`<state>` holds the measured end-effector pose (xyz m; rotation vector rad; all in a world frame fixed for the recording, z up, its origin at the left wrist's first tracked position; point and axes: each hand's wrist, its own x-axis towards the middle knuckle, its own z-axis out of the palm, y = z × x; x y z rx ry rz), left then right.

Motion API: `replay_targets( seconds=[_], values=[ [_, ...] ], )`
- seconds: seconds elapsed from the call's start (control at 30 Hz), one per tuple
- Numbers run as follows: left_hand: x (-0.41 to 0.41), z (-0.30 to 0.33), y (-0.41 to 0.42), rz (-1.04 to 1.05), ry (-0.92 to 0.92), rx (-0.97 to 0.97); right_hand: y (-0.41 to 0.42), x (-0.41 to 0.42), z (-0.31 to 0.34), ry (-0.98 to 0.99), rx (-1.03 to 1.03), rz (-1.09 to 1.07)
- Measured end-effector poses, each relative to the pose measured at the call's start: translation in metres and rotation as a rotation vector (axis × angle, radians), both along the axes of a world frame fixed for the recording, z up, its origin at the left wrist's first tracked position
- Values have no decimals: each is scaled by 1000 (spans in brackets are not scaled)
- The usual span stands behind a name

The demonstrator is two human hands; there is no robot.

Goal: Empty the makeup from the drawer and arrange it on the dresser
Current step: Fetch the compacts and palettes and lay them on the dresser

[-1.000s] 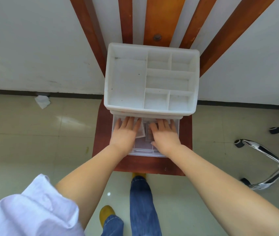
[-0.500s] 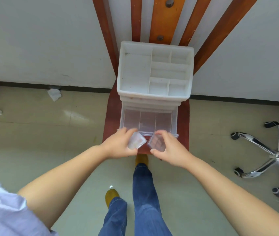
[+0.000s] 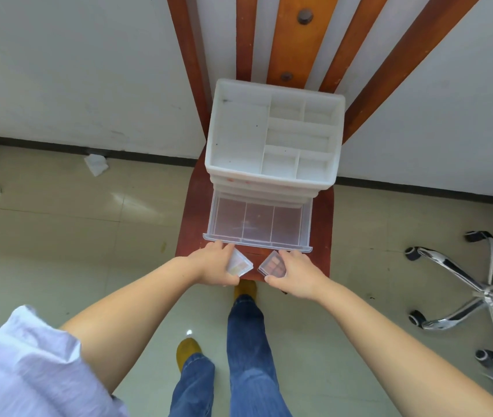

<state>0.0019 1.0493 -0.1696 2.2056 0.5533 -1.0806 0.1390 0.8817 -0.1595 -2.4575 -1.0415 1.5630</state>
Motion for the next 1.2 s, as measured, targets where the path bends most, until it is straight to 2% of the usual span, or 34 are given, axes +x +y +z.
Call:
replay_targets(
  seconds=[0.3, 0.43, 0.6, 0.73, 0.93, 1.07, 1.2],
  values=[
    [44, 9, 26, 156, -75, 98, 39, 54, 7, -87, 53, -15],
    [62, 10, 37, 120, -78, 161, 57, 72, 3, -110, 55, 19],
    [41, 24, 29, 210, -141, 147, 53, 62, 15, -110, 70, 89],
    [-8, 59, 20, 371, -204, 174, 56, 31, 53, -153, 191, 188],
    [-130, 121, -10, 715, -267, 285, 71, -68, 107, -254, 555, 476],
    [-234, 148, -65, 934, -270, 399, 64, -158, 125, -292, 706, 803],
    [-343, 172, -148, 1167, -224, 480, 43, -251, 147, -282, 779, 1010]
  ],
)
